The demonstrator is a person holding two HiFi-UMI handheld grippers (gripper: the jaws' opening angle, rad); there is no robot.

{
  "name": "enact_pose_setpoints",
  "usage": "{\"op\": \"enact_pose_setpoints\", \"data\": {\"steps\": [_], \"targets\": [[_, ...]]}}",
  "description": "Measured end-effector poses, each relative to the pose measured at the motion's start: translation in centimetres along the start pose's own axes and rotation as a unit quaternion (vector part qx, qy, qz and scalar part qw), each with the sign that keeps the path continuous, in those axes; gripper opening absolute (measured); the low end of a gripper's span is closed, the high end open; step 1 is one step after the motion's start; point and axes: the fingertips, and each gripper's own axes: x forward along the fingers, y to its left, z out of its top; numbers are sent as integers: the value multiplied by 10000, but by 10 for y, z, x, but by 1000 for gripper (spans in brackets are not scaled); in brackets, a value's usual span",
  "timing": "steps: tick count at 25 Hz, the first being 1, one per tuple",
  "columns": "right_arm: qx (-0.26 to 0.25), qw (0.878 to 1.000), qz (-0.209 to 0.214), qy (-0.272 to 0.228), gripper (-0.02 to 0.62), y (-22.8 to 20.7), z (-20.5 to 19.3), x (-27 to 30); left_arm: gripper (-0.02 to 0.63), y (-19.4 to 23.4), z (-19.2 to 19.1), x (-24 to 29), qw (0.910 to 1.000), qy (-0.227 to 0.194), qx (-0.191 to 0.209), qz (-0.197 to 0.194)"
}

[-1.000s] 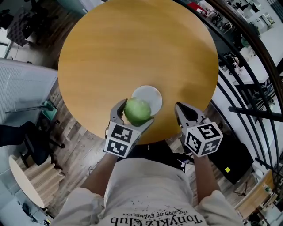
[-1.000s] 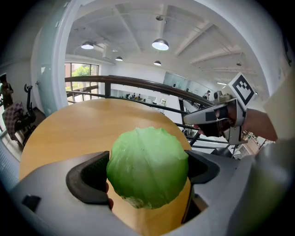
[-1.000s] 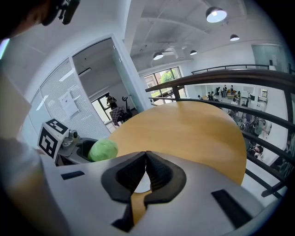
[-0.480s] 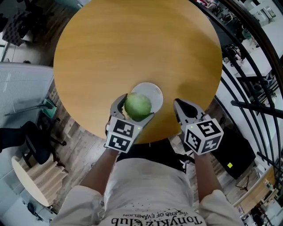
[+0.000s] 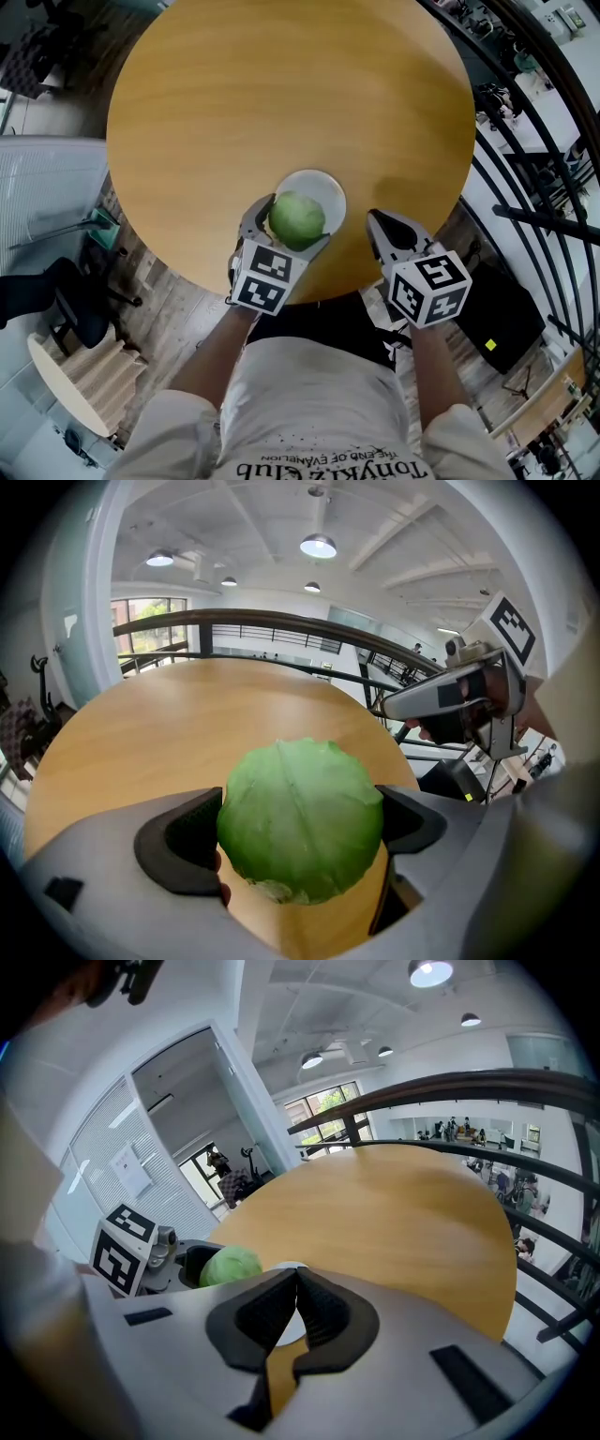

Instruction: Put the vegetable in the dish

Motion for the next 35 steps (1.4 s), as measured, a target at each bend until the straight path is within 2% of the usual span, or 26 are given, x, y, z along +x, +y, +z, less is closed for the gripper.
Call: {"op": "enact_pose_setpoints", "data": {"steps": [18,35], "targets": [[210,9997,-90,96,25,-21,-17,8,497,9,-16,49,9980,459,427,30],[356,9992,-149,118,25,-23,-23,10,497,9,-28,72,9944,821,671,24]]}}
